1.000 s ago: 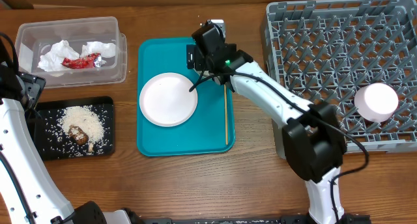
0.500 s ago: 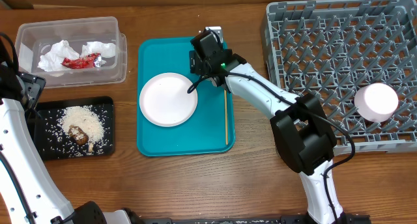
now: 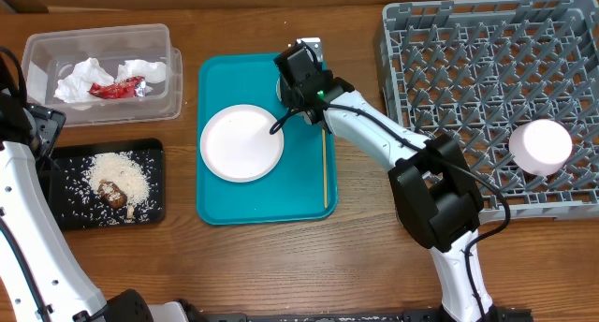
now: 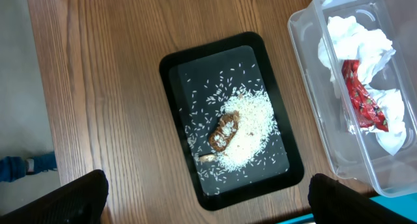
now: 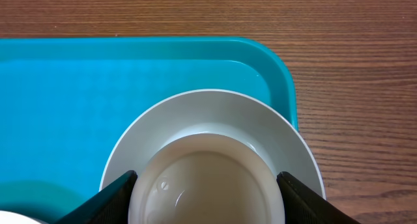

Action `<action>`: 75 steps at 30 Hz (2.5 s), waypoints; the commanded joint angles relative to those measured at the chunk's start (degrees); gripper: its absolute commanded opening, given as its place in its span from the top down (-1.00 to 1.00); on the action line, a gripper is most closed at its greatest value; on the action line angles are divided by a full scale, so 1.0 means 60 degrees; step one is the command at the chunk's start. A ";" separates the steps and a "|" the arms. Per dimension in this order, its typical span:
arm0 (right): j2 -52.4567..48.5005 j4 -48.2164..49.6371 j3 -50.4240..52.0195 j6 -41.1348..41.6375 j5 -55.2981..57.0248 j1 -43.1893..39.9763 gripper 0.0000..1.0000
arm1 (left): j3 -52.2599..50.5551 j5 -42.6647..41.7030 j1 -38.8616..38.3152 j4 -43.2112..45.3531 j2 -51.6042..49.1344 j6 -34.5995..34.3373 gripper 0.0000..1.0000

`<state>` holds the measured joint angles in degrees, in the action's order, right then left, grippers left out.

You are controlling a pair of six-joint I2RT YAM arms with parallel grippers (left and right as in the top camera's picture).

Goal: Sort waste into correct bins and load items into the dishwasher

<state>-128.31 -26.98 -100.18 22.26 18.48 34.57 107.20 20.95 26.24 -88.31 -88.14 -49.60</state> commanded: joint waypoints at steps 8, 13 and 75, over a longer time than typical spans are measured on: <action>0.2291 -0.0240 -0.0645 0.0007 0.0171 -0.0663 -0.16 | -0.0022 -0.0033 -0.0018 -0.0015 0.0066 -0.0204 -0.99; 0.3515 -0.0750 -0.0645 0.0011 0.0240 -0.2255 -0.16 | -0.0022 -0.0033 -0.0018 -0.0015 0.0066 -0.0204 -1.00; 0.4841 -0.3384 -0.0798 0.0018 -0.6634 -0.7996 0.20 | -0.0022 -0.0033 -0.0018 -0.0015 0.0066 -0.0204 -1.00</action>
<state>-98.39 -47.11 -104.55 22.39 -12.12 -19.00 107.20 20.97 26.24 -88.29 -88.14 -49.60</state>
